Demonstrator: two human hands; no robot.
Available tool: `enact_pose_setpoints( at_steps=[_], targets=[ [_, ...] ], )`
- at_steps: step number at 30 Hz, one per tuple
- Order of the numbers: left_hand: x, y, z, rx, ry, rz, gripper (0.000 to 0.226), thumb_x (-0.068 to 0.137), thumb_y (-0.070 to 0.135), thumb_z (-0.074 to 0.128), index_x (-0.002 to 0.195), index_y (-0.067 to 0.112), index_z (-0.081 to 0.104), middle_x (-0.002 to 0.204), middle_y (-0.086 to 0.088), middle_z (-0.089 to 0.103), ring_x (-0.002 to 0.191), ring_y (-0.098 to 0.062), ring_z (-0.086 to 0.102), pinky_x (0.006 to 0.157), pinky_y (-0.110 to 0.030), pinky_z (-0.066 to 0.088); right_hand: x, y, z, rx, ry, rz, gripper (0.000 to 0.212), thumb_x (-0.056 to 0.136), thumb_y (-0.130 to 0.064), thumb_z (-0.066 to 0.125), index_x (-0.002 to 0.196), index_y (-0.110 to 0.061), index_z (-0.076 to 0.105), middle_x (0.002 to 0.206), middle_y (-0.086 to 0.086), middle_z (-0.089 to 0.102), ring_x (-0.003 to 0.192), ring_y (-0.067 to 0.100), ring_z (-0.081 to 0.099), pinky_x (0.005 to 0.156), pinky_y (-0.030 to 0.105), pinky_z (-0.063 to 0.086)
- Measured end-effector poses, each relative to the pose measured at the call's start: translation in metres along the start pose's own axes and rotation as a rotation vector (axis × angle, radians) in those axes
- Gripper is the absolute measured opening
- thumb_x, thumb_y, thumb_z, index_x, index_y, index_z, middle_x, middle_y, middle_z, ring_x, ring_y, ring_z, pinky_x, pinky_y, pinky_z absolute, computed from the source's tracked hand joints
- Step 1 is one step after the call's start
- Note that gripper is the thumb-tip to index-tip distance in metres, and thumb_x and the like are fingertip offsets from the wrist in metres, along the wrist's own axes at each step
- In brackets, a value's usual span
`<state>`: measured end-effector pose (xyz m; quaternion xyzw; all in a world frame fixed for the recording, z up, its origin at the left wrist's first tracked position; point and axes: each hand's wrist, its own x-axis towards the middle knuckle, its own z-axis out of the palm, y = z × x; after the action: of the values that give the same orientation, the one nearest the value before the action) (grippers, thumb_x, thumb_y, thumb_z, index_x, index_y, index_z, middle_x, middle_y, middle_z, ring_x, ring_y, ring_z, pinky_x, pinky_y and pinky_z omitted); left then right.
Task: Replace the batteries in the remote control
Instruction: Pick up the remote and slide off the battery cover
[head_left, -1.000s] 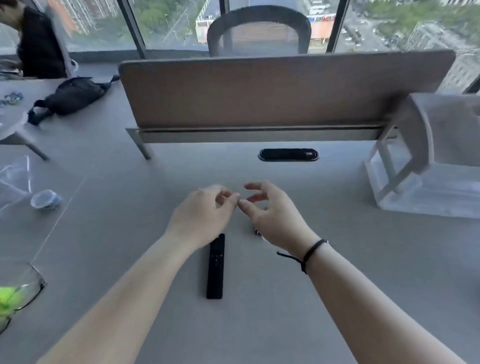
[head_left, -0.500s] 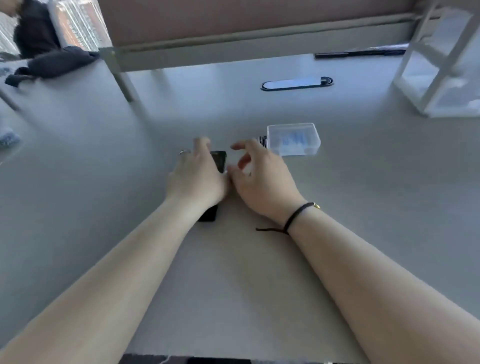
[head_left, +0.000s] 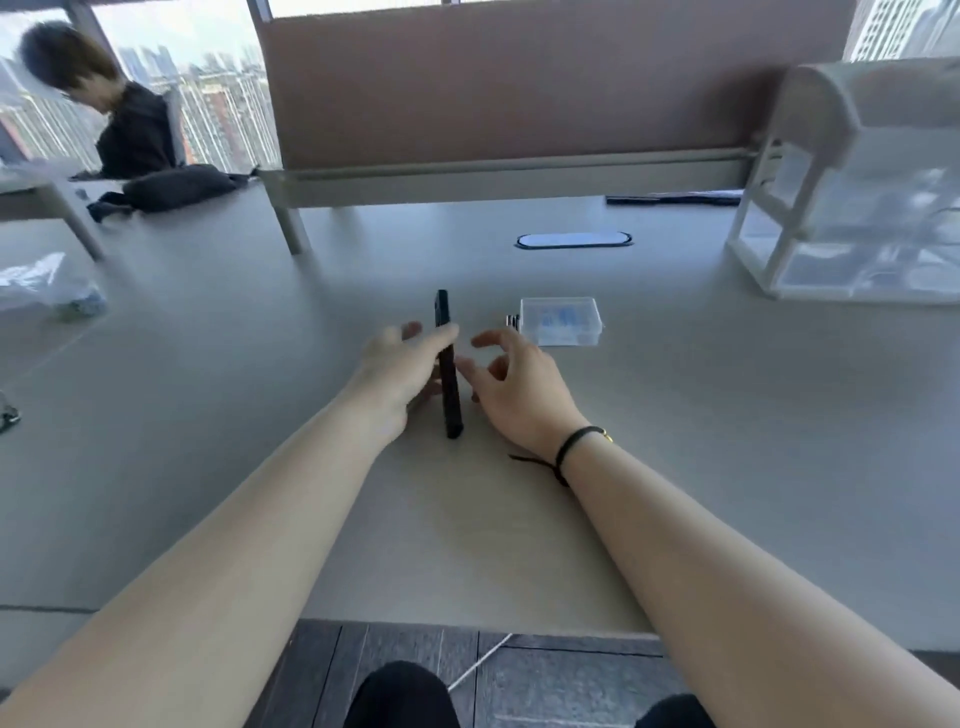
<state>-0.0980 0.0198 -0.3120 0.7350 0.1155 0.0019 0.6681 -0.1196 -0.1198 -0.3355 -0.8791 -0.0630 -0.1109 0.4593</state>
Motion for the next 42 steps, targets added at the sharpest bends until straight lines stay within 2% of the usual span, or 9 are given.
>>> enact_pose_setpoints(
  at_steps=[3, 12, 16, 20, 25, 30, 34, 39, 42],
  targets=[
    [0.000, -0.006, -0.004, -0.369, -0.131, 0.001, 0.023, 0.093, 0.027, 0.064, 0.090, 0.004, 0.065, 0.070, -0.007, 0.065, 0.063, -0.023, 0.063, 0.061, -0.031, 0.050, 0.007, 0.003, 0.003, -0.042, -0.038, -0.011, 0.049, 0.081, -0.067, 0.055, 0.113, -0.030, 0.061, 0.075, -0.006, 0.069, 0.082, 0.015, 0.067, 0.079, 0.037, 0.055],
    [0.035, -0.011, 0.002, -0.726, -0.159, -0.097, 0.047, 0.096, 0.044, 0.053, 0.117, 0.004, 0.068, 0.089, -0.006, 0.067, 0.074, -0.017, 0.065, 0.086, -0.035, 0.053, 0.036, 0.000, 0.011, -0.226, -0.140, -0.047, 0.047, 0.077, -0.076, 0.051, 0.100, -0.036, 0.064, 0.077, -0.013, 0.066, 0.079, 0.010, 0.064, 0.065, 0.029, 0.045],
    [0.044, -0.004, 0.012, -0.687, -0.144, -0.070, 0.049, 0.098, 0.050, 0.046, 0.109, 0.009, 0.070, 0.080, -0.003, 0.067, 0.067, -0.015, 0.064, 0.075, -0.032, 0.052, 0.046, 0.003, 0.015, -0.164, -0.128, -0.029, 0.045, 0.080, -0.073, 0.053, 0.106, -0.037, 0.063, 0.065, -0.013, 0.059, 0.069, 0.007, 0.058, 0.059, 0.028, 0.039],
    [0.047, -0.002, 0.018, -0.661, -0.131, -0.032, 0.050, 0.097, 0.054, 0.045, 0.113, 0.015, 0.071, 0.083, -0.002, 0.068, 0.078, -0.015, 0.064, 0.071, -0.029, 0.052, 0.049, 0.004, 0.017, -0.112, -0.102, 0.004, 0.050, 0.079, -0.073, 0.052, 0.114, -0.039, 0.061, 0.062, -0.013, 0.057, 0.069, 0.005, 0.056, 0.060, 0.029, 0.039],
    [0.040, 0.000, 0.014, -0.687, -0.146, -0.026, 0.051, 0.097, 0.053, 0.044, 0.120, 0.015, 0.069, 0.086, -0.003, 0.068, 0.085, -0.013, 0.061, 0.074, -0.030, 0.048, 0.045, 0.005, 0.016, -0.090, -0.154, 0.019, 0.056, 0.080, -0.074, 0.041, 0.074, -0.020, 0.059, 0.063, 0.000, 0.068, 0.061, 0.016, 0.061, 0.063, 0.038, 0.053],
    [0.026, 0.001, 0.014, -0.622, -0.259, -0.016, 0.056, 0.097, 0.056, 0.038, 0.121, 0.014, 0.066, 0.081, -0.008, 0.063, 0.069, -0.021, 0.058, 0.061, -0.031, 0.048, 0.036, 0.001, 0.016, 0.034, -0.198, -0.006, 0.060, 0.085, -0.066, 0.042, 0.074, -0.009, 0.053, 0.065, 0.009, 0.068, 0.061, 0.028, 0.064, 0.064, 0.045, 0.055],
    [0.007, 0.002, 0.018, -0.475, -0.340, -0.007, 0.055, 0.093, 0.060, 0.038, 0.117, 0.019, 0.067, 0.092, -0.006, 0.072, 0.070, -0.022, 0.066, 0.051, -0.028, 0.043, 0.023, -0.004, 0.010, 0.365, -0.201, 0.049, 0.035, 0.100, -0.037, 0.050, 0.078, -0.012, 0.061, 0.063, 0.003, 0.063, 0.051, 0.015, 0.059, 0.050, 0.031, 0.046],
    [-0.006, 0.003, 0.026, -0.320, -0.307, 0.063, 0.052, 0.084, 0.066, 0.043, 0.090, 0.024, 0.074, 0.104, -0.021, 0.073, 0.069, -0.038, 0.057, 0.042, -0.026, 0.038, 0.020, -0.008, 0.005, 0.454, -0.174, 0.013, 0.032, 0.104, -0.031, 0.044, 0.087, -0.008, 0.057, 0.072, 0.018, 0.058, 0.049, 0.037, 0.055, 0.042, 0.035, 0.043],
    [-0.008, 0.005, 0.026, -0.335, -0.284, 0.069, 0.052, 0.090, 0.061, 0.040, 0.081, 0.021, 0.072, 0.094, -0.018, 0.073, 0.062, -0.032, 0.064, 0.042, -0.027, 0.045, 0.019, -0.012, 0.005, 0.460, -0.188, -0.018, 0.040, 0.105, -0.029, 0.042, 0.074, -0.008, 0.058, 0.076, 0.001, 0.058, 0.058, 0.019, 0.055, 0.045, 0.022, 0.040]
  ],
)
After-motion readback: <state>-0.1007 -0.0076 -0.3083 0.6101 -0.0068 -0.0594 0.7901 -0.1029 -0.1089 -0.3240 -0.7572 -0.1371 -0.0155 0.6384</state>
